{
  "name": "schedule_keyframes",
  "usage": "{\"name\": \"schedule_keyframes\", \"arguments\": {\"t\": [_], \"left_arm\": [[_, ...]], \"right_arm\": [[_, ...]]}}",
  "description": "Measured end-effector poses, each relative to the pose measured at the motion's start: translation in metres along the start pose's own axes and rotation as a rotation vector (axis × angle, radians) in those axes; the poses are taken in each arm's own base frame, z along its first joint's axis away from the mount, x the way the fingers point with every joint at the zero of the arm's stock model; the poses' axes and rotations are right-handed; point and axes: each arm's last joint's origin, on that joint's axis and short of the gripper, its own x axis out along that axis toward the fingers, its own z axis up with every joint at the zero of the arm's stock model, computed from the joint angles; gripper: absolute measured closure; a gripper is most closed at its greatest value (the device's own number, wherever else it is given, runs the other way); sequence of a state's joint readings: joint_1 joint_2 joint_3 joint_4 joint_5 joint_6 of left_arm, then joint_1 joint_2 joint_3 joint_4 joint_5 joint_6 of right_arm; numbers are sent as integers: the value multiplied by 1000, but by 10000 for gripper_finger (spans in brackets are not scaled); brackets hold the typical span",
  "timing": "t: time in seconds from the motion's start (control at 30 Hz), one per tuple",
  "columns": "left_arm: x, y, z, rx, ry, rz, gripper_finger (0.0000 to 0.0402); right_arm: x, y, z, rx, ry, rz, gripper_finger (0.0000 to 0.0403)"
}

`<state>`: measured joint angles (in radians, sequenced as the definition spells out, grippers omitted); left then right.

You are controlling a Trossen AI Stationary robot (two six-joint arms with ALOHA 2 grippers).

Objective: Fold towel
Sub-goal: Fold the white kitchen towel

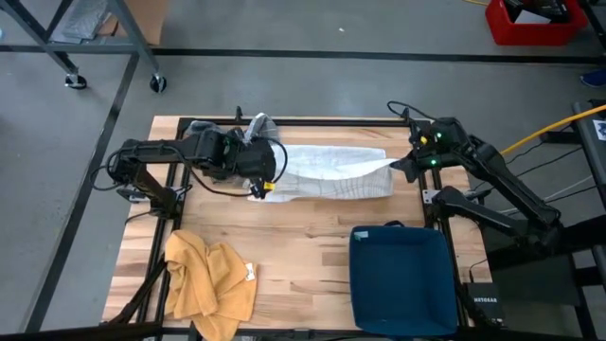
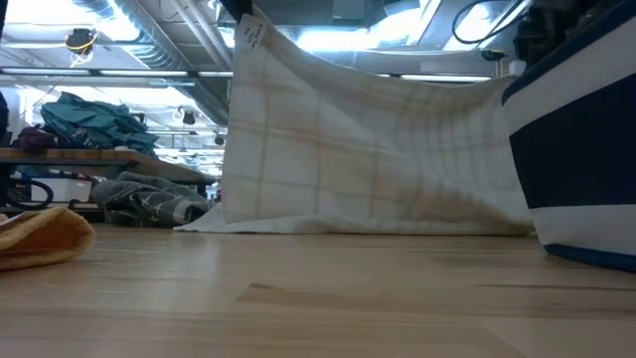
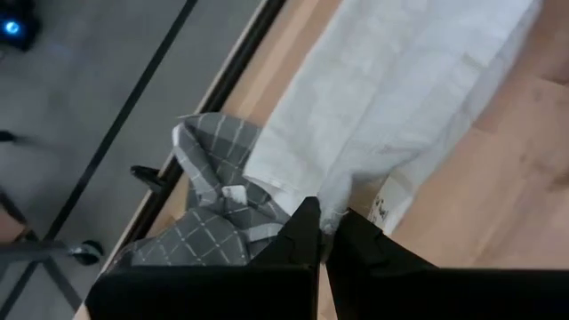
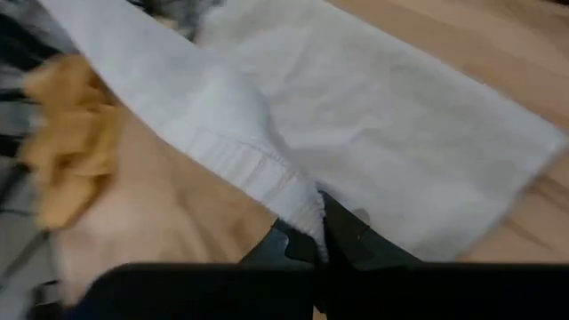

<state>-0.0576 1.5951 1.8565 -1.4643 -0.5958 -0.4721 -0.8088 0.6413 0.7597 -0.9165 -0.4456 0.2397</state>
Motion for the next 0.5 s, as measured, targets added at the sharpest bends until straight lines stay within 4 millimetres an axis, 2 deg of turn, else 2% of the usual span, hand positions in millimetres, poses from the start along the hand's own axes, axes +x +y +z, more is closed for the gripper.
{"name": "schedule_keyframes", "arguments": {"t": [0.2, 0.5], "left_arm": [[12, 8, 5, -22, 30, 36, 401], [63, -7, -12, 53, 130, 108, 401]], "right_arm": [[13, 1, 2, -25, 66, -87, 402], [31, -4, 6, -59, 120, -262, 402]]}}
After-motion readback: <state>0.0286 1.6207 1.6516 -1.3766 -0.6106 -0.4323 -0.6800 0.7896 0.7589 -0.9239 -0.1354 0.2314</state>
